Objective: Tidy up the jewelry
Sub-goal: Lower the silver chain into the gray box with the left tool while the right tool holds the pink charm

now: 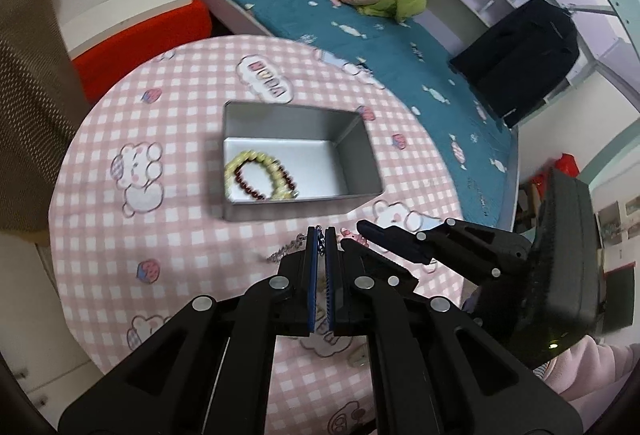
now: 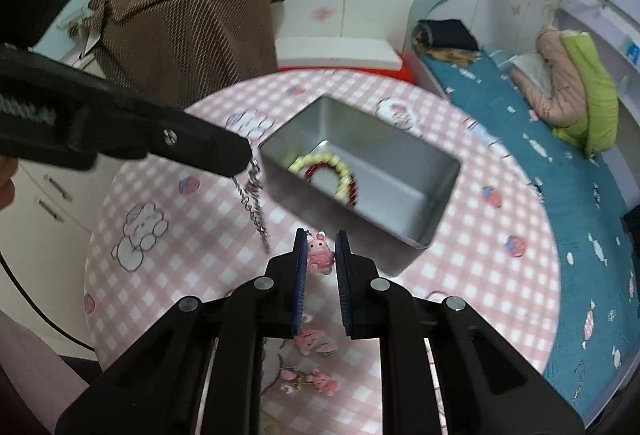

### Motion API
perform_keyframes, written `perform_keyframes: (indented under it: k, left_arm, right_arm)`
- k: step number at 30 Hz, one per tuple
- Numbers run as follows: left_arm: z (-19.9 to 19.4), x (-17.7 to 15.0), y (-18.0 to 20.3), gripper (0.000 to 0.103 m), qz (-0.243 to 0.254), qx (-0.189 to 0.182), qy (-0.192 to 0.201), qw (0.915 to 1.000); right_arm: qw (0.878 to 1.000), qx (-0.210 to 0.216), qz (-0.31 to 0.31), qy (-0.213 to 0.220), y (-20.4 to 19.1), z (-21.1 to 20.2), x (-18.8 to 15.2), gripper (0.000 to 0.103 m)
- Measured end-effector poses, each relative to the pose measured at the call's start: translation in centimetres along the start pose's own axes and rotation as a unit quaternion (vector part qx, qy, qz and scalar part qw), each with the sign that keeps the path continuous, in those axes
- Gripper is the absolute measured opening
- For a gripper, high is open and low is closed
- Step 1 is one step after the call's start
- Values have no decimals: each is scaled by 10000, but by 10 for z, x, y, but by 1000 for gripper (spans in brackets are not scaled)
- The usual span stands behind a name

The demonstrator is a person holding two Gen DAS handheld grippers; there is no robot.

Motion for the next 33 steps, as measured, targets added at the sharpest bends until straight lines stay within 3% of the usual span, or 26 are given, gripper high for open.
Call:
perform_keyframes:
  k: [7, 16, 24, 33]
  left_arm:
    - [-15, 21, 21, 3, 323, -141, 332, 9988]
    - [-35, 44, 37, 3, 441, -291, 657, 9964]
    - [-41, 59, 40, 3, 441, -489, 734, 9951]
    - [-2, 60, 30, 3, 352, -477, 293, 9978]
  right_arm:
    - [9987, -212, 203, 421, 22, -30, 16, 13]
    - [9965, -418, 313, 657, 39, -37, 30, 13]
    - [9979, -374, 349, 400, 45, -13, 30, 13]
    - [9985, -237, 483, 55, 50, 10, 24, 13]
Point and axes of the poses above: each gripper's, at about its wrist camera, not at the fingertips, and z roughly the way its jaws point, y to its right, x to its top, the point moved 5 cm from there along z, roughly the way its jaws point, and after that the axes turned 11 degrees about -y, right-handed, at the moved point
